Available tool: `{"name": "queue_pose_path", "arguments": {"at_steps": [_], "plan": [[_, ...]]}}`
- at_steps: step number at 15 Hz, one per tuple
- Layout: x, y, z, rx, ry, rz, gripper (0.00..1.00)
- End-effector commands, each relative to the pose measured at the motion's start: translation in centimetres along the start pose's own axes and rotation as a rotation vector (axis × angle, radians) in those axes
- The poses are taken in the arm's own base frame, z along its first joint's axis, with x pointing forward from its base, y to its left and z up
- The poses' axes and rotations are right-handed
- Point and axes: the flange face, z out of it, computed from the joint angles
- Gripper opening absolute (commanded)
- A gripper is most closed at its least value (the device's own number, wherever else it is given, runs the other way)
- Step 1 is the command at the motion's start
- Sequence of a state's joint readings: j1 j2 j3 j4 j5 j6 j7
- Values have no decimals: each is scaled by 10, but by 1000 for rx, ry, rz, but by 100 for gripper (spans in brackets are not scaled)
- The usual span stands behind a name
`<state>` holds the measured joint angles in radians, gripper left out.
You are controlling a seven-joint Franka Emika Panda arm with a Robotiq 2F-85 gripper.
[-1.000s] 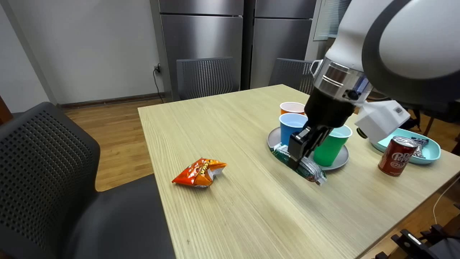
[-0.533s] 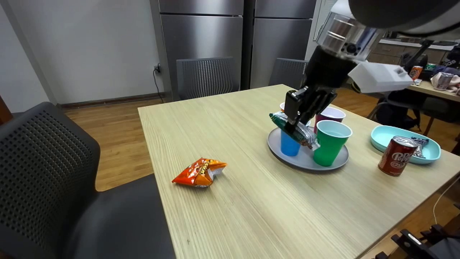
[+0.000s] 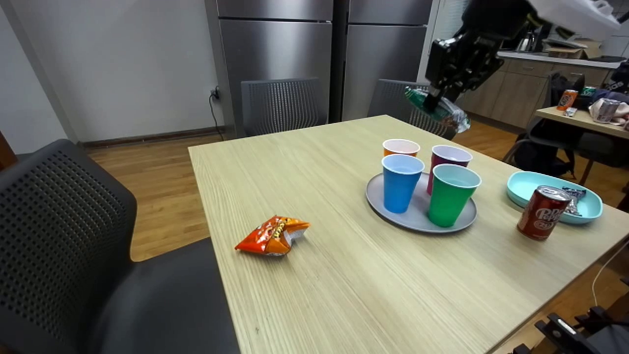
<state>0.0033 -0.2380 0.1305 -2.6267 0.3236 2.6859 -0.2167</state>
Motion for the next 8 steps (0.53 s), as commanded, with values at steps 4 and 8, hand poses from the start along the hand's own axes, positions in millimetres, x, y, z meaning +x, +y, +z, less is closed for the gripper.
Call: {"name": "queue_pose_path", "arguments": {"at_steps": [4, 8], "plan": [[15, 59, -44, 10, 37, 180, 9], [16, 97, -38, -6, 39, 308, 9]]}}
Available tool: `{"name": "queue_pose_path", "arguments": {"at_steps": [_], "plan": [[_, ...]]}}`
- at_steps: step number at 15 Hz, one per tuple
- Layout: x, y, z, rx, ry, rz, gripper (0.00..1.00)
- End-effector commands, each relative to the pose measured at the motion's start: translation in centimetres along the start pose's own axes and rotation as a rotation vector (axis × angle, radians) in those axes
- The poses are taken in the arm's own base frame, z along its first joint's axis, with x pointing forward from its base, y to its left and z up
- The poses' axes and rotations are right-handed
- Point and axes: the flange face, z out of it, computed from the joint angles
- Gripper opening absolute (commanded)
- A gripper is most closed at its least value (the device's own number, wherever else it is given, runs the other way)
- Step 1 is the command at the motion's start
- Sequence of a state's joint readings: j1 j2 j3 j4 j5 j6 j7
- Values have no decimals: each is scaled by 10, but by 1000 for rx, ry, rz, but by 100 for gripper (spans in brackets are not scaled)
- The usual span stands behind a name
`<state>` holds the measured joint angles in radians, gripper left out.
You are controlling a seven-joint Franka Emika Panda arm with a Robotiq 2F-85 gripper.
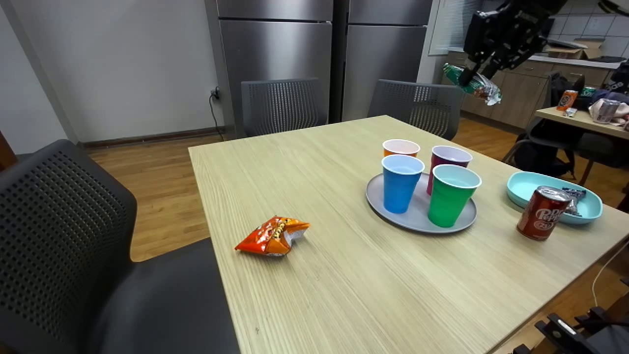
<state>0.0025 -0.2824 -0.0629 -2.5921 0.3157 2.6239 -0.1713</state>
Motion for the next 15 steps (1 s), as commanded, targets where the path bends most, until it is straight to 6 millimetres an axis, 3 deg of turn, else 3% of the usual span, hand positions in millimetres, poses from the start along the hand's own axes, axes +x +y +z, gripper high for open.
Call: {"name": "queue_pose_path", "arguments": {"at_steps": [1, 6, 8, 15], "plan": [[13, 27, 2, -22, -5, 125, 9], [23, 75, 21, -68, -14, 302, 9], [27, 101, 16, -75, -13, 364, 9], [44, 176, 34, -154, 9, 572, 9]]}}
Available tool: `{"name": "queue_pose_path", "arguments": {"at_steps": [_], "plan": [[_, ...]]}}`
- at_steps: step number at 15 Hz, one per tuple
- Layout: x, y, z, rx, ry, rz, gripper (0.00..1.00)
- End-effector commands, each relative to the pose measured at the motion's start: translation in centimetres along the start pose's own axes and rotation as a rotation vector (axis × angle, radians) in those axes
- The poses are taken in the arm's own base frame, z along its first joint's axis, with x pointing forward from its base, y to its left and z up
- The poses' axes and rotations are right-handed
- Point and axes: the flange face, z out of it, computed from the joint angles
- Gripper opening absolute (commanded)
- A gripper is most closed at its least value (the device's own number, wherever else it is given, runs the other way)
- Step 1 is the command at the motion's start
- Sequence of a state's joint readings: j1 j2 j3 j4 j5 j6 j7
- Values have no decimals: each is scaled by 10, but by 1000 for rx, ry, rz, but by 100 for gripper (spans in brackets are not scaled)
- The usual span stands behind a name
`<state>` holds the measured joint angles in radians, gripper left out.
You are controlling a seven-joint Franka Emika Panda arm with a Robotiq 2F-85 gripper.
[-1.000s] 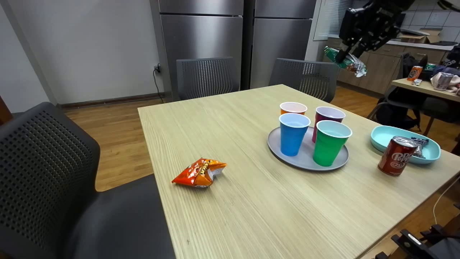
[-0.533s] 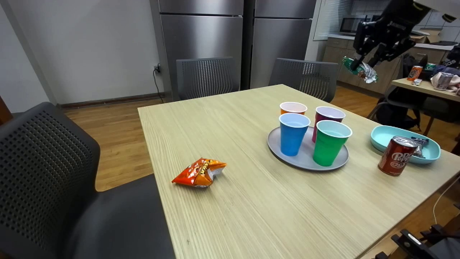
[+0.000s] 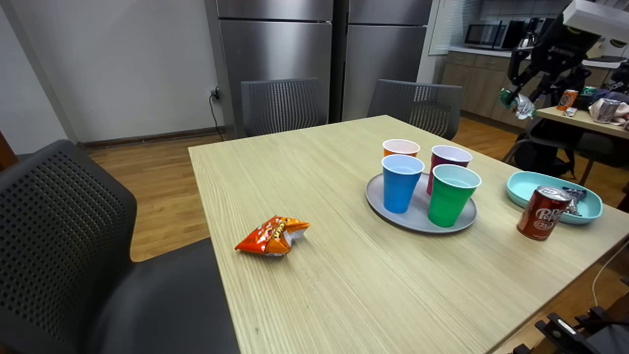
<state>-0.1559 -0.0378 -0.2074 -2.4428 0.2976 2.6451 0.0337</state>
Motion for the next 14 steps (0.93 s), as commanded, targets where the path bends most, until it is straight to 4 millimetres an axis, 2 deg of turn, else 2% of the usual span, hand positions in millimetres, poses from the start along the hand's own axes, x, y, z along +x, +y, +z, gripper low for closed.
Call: {"name": "queue_pose_path", "arguments": {"at_steps": [1, 7, 14], "plan": [[30, 17, 13, -39, 17, 115, 9], [54, 44, 55, -90, 12, 257, 9], [65, 70, 106, -160, 2, 312, 9]]}}
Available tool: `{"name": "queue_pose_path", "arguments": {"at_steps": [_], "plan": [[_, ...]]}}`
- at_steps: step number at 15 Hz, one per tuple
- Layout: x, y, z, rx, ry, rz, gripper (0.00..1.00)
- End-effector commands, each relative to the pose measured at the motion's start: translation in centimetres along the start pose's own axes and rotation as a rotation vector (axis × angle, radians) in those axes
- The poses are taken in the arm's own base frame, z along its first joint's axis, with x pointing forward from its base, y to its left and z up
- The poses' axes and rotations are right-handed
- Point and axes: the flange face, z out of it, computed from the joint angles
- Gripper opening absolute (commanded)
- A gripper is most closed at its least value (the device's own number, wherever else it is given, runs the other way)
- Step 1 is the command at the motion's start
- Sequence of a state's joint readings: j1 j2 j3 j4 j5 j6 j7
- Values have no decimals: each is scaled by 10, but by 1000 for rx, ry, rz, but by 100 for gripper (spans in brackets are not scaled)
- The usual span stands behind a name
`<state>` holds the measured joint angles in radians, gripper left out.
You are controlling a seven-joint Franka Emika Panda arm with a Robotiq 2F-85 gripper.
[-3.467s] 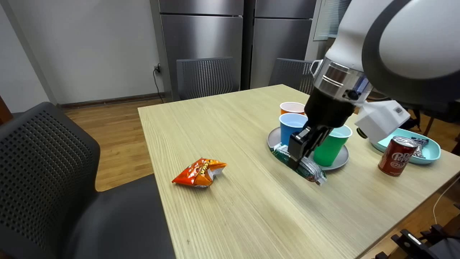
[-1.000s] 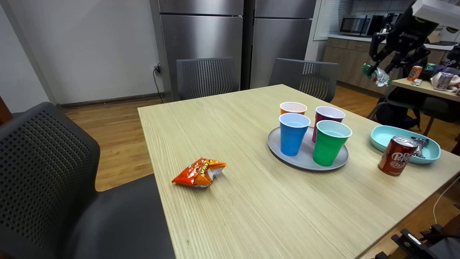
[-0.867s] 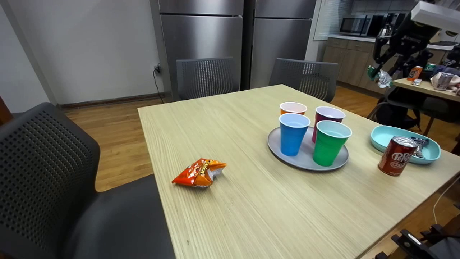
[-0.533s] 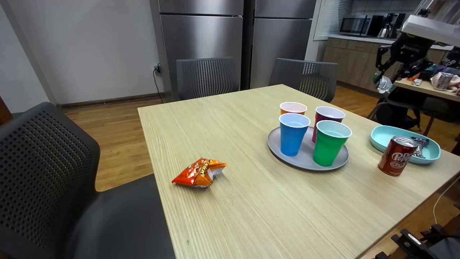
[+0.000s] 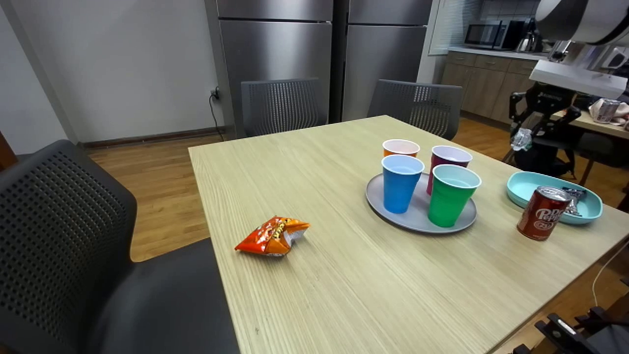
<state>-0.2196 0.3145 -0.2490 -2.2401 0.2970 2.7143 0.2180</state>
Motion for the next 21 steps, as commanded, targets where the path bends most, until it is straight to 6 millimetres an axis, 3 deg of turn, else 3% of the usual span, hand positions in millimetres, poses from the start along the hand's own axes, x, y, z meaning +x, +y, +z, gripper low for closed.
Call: {"name": "queue_pose_path", "arguments": {"at_steps": [1, 14, 21], "plan": [[15, 4, 20, -27, 12, 48, 9], [13, 51, 82, -139, 9, 151, 9], [10, 54, 104, -173, 27, 181, 9]]}}
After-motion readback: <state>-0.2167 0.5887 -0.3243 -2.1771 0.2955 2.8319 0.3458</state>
